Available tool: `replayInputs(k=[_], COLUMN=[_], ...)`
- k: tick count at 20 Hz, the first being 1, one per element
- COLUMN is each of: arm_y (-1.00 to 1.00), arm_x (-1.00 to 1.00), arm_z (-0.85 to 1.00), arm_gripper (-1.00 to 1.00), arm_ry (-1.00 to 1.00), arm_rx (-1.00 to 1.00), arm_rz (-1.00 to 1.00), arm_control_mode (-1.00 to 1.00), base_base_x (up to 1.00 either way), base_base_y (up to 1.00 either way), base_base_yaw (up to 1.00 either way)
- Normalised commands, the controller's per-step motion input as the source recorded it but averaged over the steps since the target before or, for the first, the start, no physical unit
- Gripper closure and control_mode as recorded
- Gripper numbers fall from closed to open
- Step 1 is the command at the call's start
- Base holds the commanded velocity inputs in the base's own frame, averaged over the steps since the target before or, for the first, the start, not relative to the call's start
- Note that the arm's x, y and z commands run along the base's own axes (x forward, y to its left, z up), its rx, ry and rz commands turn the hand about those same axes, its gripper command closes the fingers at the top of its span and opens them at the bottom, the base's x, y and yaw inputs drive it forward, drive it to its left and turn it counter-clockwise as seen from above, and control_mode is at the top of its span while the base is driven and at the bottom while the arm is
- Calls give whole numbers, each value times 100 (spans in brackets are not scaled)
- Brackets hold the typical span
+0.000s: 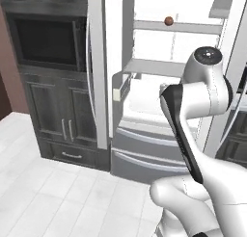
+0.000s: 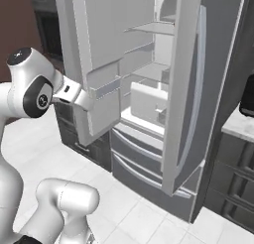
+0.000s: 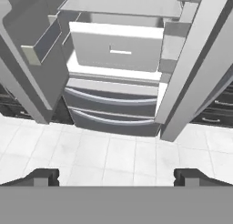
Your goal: Grab the onion and lemon wedge from the fridge, place them in the blender, close the lid, and turn on the blender to create a marinade.
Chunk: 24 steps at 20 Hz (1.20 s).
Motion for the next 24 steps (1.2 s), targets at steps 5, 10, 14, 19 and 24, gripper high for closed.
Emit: replayInputs(k=[5,10,14,19,24], arm_y=[0,0,0,0,0], arm_x=[0,0,0,0,0], arm_z=[0,0,0,0,0], arm_gripper=[-100,-100,-100,-100,-100], arm_ry=[0,0,0,0,0], arm_rx=[0,0,0,0,0], arm_rz=[0,0,0,0,0], arm_control_mode=[100,100,100,100,100], base_base_x=[57,58,60,59,60], base_base_y=[27,27,28,26,29], base_base_yaw=[-33,-33,-32,-31,-30])
